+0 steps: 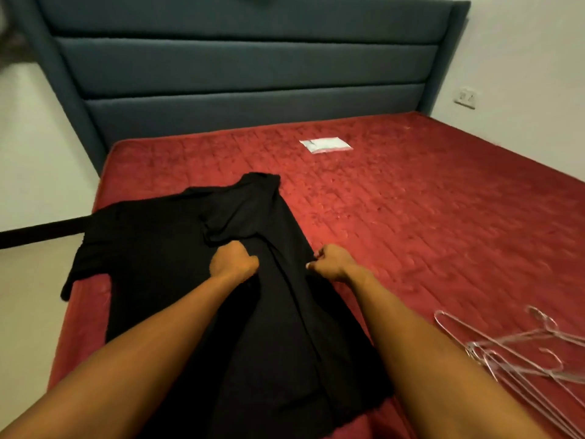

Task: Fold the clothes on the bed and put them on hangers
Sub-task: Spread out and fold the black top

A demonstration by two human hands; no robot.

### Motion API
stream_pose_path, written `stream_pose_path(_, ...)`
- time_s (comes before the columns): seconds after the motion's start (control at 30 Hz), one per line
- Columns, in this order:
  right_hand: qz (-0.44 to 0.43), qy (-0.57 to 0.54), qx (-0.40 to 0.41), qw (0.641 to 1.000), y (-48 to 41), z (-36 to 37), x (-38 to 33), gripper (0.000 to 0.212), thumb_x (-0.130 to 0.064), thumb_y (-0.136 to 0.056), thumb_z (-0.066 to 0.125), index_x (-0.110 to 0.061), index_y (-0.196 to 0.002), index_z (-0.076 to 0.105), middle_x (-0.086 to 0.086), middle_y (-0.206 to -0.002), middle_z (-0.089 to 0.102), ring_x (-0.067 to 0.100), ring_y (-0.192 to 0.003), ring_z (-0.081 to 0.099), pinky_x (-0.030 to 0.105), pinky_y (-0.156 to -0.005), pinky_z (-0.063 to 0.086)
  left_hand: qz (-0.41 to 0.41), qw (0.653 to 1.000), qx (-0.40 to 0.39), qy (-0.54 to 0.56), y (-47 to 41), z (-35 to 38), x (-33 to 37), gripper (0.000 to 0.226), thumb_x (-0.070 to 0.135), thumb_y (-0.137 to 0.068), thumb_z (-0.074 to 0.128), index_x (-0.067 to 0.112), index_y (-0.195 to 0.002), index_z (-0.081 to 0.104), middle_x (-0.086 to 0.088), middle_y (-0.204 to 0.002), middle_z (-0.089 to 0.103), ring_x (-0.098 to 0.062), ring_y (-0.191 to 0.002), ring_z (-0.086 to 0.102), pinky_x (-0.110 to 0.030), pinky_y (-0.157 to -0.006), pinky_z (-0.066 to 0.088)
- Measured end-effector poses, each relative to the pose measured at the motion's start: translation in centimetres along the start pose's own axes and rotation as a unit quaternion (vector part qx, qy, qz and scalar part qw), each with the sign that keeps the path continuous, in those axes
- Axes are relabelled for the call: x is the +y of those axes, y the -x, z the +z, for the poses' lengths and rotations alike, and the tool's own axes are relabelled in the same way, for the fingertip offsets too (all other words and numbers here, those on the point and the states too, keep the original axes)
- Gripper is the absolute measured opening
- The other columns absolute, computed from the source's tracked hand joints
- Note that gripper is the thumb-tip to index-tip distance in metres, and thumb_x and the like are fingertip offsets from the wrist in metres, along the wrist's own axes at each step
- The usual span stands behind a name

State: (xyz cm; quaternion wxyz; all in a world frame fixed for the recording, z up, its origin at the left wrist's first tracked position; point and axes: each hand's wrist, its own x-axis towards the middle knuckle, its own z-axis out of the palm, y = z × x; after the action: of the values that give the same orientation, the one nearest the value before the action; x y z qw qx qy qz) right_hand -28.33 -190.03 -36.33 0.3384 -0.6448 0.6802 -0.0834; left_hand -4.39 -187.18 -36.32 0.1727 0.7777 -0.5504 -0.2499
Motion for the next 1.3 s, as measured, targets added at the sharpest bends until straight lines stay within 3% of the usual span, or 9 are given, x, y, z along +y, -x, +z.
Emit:
stream_pose_path(0.1, -0.027, -0.035, 0.031, 0.999, -8.0, 0.3, -2.3, 0.04, -0.027, -0.091, 0.073, -0.012, -0.126, 0.065, 0.007, -0.123, 0.068, 0.025, -0.116, 0.064, 0.027, -0.092, 0.048, 0.026, 0.991, 0.103, -0.075, -8.4, -1.9, -0.7, 0.016, 0.026, -0.083, 0.062, 0.012, -0.085, 0.071, -0.013, -0.092, 0.072, -0.035, -0.087, 0.069, -0.036, -0.073, 0.057)
stream_pose_path(0.17, -0.039, -0.077, 0.049, 0.995, -12.5, 0.4, -3.3, 0.033, -0.019, -0.09, 0.072, -0.013, -0.122, 0.065, 0.006, -0.116, 0.069, 0.024, -0.112, 0.065, 0.026, -0.09, 0.047, 0.044, 0.986, 0.126, -0.101, -12.9, -2.9, -1.0, 0.015, 0.025, -0.087, 0.06, 0.013, -0.087, 0.069, -0.013, -0.095, 0.071, -0.036, -0.09, 0.067, -0.037, -0.074, 0.055)
stream_pose_path(0.5, -0.007, -0.382, 0.074, 0.921, -31.6, 0.9, -6.9, 0.024, -0.008, -0.096, 0.06, -0.013, -0.118, 0.066, 0.002, -0.099, 0.072, 0.017, -0.089, 0.067, 0.032, -0.077, 0.054, 0.037, 0.993, 0.061, -0.089, -31.0, -3.4, -1.2, 0.049, 0.042, -0.093, 0.066, 0.014, -0.132, 0.054, -0.013, -0.132, 0.057, -0.039, -0.122, 0.053, -0.052, -0.1, 0.047)
stream_pose_path(0.63, 0.012, -0.493, 0.065, 0.867, -31.9, 1.7, -5.7, 0.026, -0.019, -0.109, 0.042, -0.009, -0.125, 0.06, 0.007, -0.106, 0.071, 0.016, -0.091, 0.065, 0.027, -0.074, 0.05, 0.061, 0.994, 0.059, -0.062, -32.4, -3.6, -1.4, 0.007, 0.025, -0.089, 0.07, 0.02, -0.094, 0.068, 0.003, -0.091, 0.068, -0.026, -0.097, 0.067, -0.044, -0.09, 0.054)
stream_pose_path(0.7, 0.017, -0.508, 0.057, 0.859, -32.1, 1.6, -5.4, 0.032, -0.027, -0.111, 0.039, -0.009, -0.125, 0.061, 0.008, -0.108, 0.072, 0.015, -0.092, 0.066, 0.027, -0.075, 0.051, 0.079, 0.992, 0.095, 0.025, -31.8, -4.1, -2.2, 0.01, 0.014, -0.087, 0.071, 0.02, -0.081, 0.067, 0.005, -0.075, 0.067, -0.017, -0.074, 0.067, -0.035, -0.075, 0.056)
stream_pose_path(0.9, 0.032, -0.487, 0.06, 0.871, -31.7, 1.2, -6.1, 0.03, -0.026, -0.11, 0.043, -0.008, -0.122, 0.065, 0.007, -0.109, 0.073, 0.014, -0.093, 0.067, 0.028, -0.078, 0.051, 0.111, 0.968, 0.21, 0.075, -28.3, -5.8, -3.7, 0.011, 0.014, -0.09, 0.068, 0.018, -0.087, 0.058, 0.004, -0.072, 0.06, -0.013, -0.062, 0.055, -0.033, -0.064, 0.044)
stream_pose_path(1.03, 0.04, -0.39, 0.083, 0.916, -32.3, 0.7, -7.9, 0.015, -0.01, -0.098, 0.061, -0.017, -0.109, 0.068, 0.002, -0.093, 0.071, 0.013, -0.077, 0.061, 0.023, -0.066, 0.047, 0.025, 0.988, 0.126, -0.081, -27.9, -7.0, -3.6, 0.014, 0.027, -0.092, 0.058, 0.015, -0.099, 0.054, -0.01, -0.085, 0.067, -0.037, -0.082, 0.065, -0.039, -0.071, 0.047)
stream_pose_path(1.13, -0.018, -0.266, 0.099, 0.959, -34.1, -0.5, -10.0, 0.026, -0.009, -0.094, 0.063, -0.018, -0.118, 0.064, -0.006, -0.091, 0.067, 0.013, -0.082, 0.063, 0.019, -0.069, 0.045, -0.049, 0.984, 0.015, -0.17, -28.5, -8.4, -3.1, 0.036, 0.049, -0.089, 0.059, 0.014, -0.097, 0.064, -0.009, -0.098, 0.069, -0.033, -0.094, 0.067, -0.036, -0.075, 0.049)
stream_pose_path(1.3, -0.055, -0.116, 0.071, 0.989, -37.5, -1.7, -13.9, 0.028, -0.034, -0.087, 0.079, -0.021, -0.11, 0.069, -0.007, -0.086, 0.068, 0.018, -0.089, 0.067, 0.033, -0.086, 0.054, -0.065, 0.98, -0.175, -0.066, -29.1, -10.4, -4.4, 0.027, 0.034, -0.074, 0.073, 0.016, -0.063, 0.056, 0.0, -0.063, 0.057, -0.018, -0.059, 0.055, -0.031, -0.059, 0.04)
